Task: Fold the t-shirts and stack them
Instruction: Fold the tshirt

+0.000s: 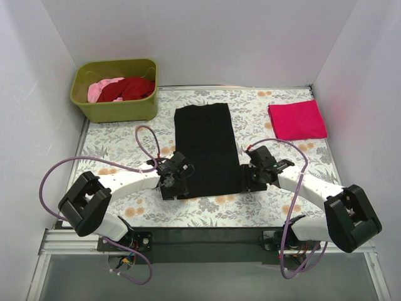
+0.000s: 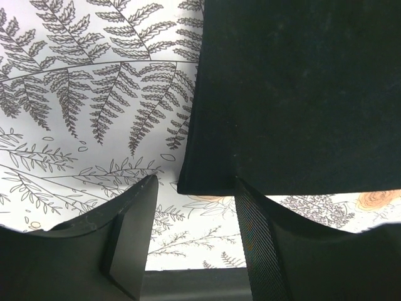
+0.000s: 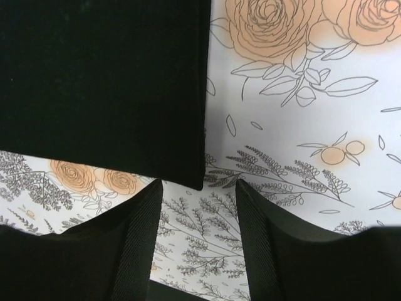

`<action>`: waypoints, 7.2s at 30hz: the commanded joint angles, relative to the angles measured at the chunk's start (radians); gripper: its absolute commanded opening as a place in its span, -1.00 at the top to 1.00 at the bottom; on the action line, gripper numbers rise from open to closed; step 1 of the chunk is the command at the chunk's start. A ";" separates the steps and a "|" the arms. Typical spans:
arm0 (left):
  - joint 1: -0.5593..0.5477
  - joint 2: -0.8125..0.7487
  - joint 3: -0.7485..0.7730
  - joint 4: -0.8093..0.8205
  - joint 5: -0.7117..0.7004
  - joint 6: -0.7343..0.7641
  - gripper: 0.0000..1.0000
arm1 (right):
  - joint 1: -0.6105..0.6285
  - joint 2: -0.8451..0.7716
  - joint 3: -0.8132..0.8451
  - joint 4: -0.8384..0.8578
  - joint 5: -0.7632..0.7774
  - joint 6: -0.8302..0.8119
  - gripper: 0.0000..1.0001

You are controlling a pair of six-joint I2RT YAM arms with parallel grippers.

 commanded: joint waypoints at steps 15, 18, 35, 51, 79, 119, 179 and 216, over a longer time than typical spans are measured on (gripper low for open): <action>-0.032 0.124 0.030 -0.001 0.024 0.014 0.38 | 0.071 0.138 0.062 0.005 0.047 0.013 0.13; -0.030 0.131 0.030 -0.005 0.029 0.016 0.49 | 0.076 0.147 0.058 -0.029 0.087 0.015 0.17; -0.032 0.067 0.000 -0.086 0.111 0.088 1.00 | 0.086 0.085 0.026 -0.170 0.031 -0.059 0.97; -0.312 -0.392 -0.131 -0.218 0.356 -0.134 1.00 | 0.149 -0.348 -0.007 -0.503 -0.198 0.018 0.97; 0.092 -0.210 0.340 -0.068 -0.198 0.175 1.00 | -0.012 0.297 1.011 -0.573 -0.045 -0.277 0.97; 0.355 0.129 0.180 0.457 -0.143 0.255 1.00 | -0.136 0.738 1.004 -0.103 -0.122 -0.335 0.97; 0.180 0.081 0.021 0.589 0.067 0.304 -0.21 | -0.112 0.790 0.820 0.246 -0.571 -0.295 0.12; 0.406 0.445 0.409 0.618 0.113 0.375 0.33 | -0.320 0.569 0.277 0.657 -0.766 0.015 0.29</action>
